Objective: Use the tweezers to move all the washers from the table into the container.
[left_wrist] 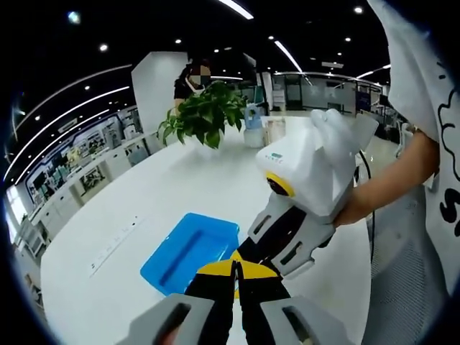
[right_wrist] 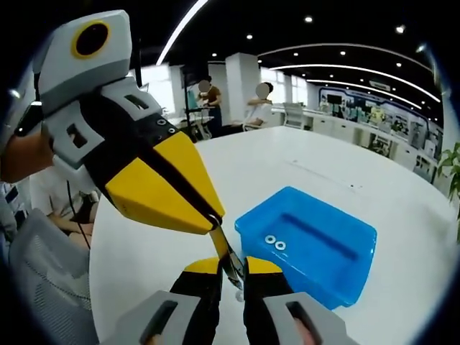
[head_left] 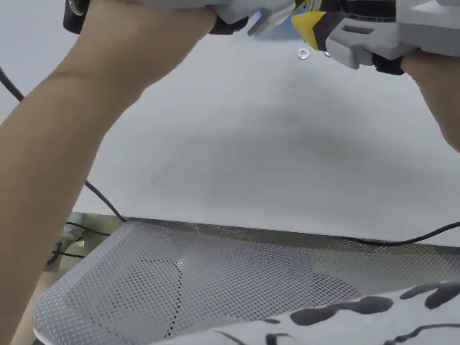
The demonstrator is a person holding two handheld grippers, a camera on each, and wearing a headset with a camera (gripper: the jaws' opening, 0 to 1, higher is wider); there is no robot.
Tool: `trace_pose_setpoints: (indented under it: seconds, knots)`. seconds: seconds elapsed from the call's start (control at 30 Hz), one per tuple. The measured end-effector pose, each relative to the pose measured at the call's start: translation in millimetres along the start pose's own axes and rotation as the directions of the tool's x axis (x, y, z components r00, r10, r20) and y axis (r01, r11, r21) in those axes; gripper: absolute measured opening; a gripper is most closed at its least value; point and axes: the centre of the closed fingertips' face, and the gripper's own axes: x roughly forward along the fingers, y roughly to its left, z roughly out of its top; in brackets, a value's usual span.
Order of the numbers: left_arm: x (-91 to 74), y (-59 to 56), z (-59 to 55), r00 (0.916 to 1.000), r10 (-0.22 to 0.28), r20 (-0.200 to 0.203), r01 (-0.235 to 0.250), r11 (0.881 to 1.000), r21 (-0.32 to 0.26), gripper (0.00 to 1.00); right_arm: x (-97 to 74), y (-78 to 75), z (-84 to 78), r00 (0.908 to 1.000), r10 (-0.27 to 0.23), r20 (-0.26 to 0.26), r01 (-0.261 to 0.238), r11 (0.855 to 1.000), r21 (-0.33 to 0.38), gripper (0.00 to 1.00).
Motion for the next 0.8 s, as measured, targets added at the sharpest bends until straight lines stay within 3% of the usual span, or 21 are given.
trace_pose_setpoints:
  seconds: [0.53, 0.6, 0.63, 0.8]
  knots:
    - [6.5, 0.5, -11.4, 0.9999, -0.01, -0.007, 0.01, 0.999, -0.035, 0.0, 6.9, -1.7, -10.9, 0.9992, 0.015, -0.037, -0.016, 1.0, -0.004, 0.07]
    - [5.9, 0.6, -10.9, 0.9999, -0.009, -0.007, 0.009, 0.999, -0.034, 0.0, 5.2, -2.3, -10.7, 0.9987, 0.008, -0.051, -0.009, 1.0, -0.018, 0.07]
    - [5.5, 0.5, -9.4, 0.9999, -0.01, 0.0, 0.01, 0.999, -0.039, 0.0, 3.6, -4.0, -10.0, 0.9987, -0.006, -0.051, 0.003, 0.998, -0.065, 0.07]
    - [8.1, -0.6, -12.5, 0.9999, -0.008, -0.01, 0.008, 0.999, -0.033, 0.0, 6.4, -4.3, -14.7, 0.9986, 0.013, -0.051, -0.014, 1.0, -0.023, 0.07]
